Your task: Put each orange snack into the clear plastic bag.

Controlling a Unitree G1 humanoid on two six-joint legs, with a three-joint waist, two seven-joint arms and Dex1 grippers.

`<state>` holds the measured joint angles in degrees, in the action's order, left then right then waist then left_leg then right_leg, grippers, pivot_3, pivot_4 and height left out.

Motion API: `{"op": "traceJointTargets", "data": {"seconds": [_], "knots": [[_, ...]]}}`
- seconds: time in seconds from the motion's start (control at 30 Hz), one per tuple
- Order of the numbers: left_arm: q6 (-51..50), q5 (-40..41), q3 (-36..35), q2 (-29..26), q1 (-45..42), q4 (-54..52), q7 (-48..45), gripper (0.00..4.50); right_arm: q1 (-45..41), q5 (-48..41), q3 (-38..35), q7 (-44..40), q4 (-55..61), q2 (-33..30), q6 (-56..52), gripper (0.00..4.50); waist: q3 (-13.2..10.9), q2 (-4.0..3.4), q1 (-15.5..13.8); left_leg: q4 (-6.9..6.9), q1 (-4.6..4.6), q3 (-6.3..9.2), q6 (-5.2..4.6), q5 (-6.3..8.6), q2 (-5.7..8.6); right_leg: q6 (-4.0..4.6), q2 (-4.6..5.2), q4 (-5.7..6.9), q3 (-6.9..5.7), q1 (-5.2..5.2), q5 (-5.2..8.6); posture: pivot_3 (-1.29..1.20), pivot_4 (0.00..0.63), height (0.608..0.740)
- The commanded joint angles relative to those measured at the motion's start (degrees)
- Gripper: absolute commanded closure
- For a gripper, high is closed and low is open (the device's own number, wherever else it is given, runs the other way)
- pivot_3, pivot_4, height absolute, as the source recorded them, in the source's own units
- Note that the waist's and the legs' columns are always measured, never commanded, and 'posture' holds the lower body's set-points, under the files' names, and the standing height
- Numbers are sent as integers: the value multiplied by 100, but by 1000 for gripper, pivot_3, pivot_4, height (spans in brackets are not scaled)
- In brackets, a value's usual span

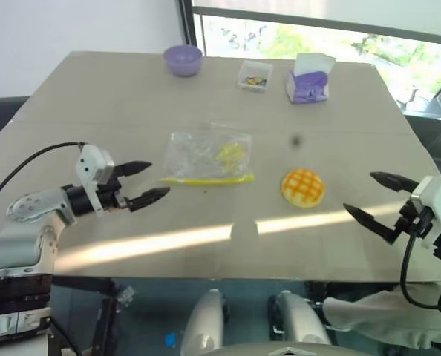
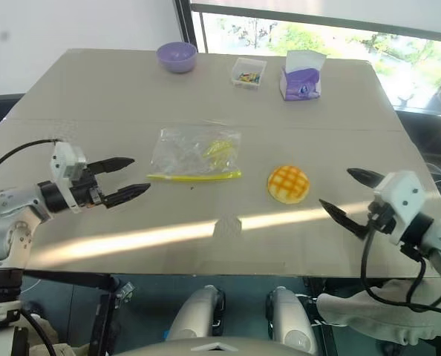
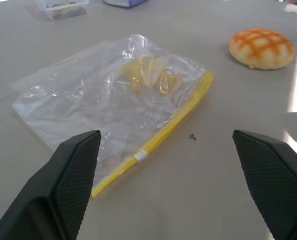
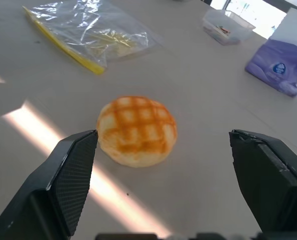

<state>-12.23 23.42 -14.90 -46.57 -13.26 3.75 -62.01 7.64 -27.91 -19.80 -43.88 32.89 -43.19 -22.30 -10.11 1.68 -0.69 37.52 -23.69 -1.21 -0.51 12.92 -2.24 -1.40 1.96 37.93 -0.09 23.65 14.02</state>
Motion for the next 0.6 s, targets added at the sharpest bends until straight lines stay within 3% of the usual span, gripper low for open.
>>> {"op": "traceJointTargets", "data": {"seconds": [0.03,0.1,0.2,0.37,0.5,0.6], "knots": [[730,-537,21,-44,-123,175,371,27,-198,42,199,84,138,51,64,0,1,1,-2,0,1,0,0,0,0,2,0,0,0,0,-1,0,150,740],[525,-705,30,-65,-248,396,678,27,-392,77,473,167,189,146,49,0,1,1,3,0,2,-1,0,0,0,2,-1,0,2,0,-1,0,150,740],[-2067,-245,-80,-103,-728,446,1480,27,-516,135,717,226,236,237,49,0,0,1,-3,2,0,3,-1,0,-1,-1,-3,3,-1,0,-2,0,150,740],[-4627,433,98,-20,-1479,548,1643,27,-541,209,795,229,170,257,118,0,1,3,-12,16,-9,6,-10,4,4,-27,-2,2,-2,-1,5,0,150,740],[-5330,514,102,327,-2465,1251,2018,27,-580,245,806,275,199,324,152,0,0,4,-14,44,-14,12,-15,7,10,-31,-6,8,-6,-7,1,0,150,740],[-5171,149,400,506,-3032,1943,2305,27,-573,287,837,292,223,360,179,0,1,5,-2,60,-14,12,-15,8,11,-36,-15,13,-5,-11,-3,0,150,740]]}}
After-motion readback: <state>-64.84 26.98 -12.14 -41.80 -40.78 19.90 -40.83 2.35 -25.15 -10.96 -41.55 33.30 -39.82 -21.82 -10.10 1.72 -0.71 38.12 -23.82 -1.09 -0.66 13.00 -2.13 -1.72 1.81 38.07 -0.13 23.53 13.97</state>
